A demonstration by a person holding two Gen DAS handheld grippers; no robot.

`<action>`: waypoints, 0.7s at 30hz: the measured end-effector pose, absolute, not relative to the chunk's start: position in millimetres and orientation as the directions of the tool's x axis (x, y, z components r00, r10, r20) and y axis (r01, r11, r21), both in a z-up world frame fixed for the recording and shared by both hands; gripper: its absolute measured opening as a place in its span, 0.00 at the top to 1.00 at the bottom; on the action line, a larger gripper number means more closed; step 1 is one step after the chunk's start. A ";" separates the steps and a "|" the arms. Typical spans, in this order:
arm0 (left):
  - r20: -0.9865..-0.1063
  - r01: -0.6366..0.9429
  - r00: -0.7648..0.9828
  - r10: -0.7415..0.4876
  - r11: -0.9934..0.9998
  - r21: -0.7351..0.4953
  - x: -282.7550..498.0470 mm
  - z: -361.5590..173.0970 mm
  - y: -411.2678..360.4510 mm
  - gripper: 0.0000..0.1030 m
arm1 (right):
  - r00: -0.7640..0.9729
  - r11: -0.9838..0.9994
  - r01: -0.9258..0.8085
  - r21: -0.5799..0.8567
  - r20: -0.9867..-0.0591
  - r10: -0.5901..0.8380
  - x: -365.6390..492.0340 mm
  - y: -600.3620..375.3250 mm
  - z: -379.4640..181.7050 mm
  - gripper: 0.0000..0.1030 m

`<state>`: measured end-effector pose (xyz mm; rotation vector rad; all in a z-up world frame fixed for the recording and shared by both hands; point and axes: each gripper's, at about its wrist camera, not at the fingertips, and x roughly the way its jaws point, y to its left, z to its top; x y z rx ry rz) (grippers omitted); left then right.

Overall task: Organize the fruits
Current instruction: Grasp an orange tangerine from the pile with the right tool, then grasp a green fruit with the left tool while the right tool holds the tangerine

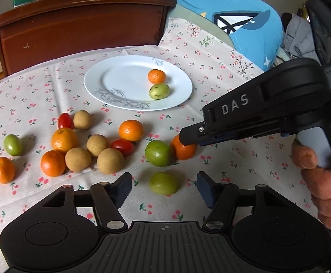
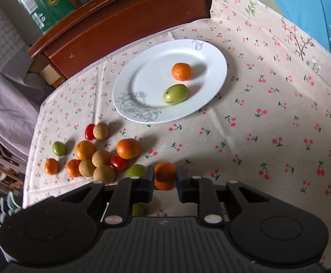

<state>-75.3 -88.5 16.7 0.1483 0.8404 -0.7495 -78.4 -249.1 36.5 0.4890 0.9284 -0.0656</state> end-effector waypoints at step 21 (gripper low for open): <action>-0.719 0.657 0.439 -0.538 0.739 -0.152 -73.3 8.7 -92.7 0.73 | 0.611 0.918 0.219 0.330 -0.780 0.135 -73.7 -245.9 31.9 0.78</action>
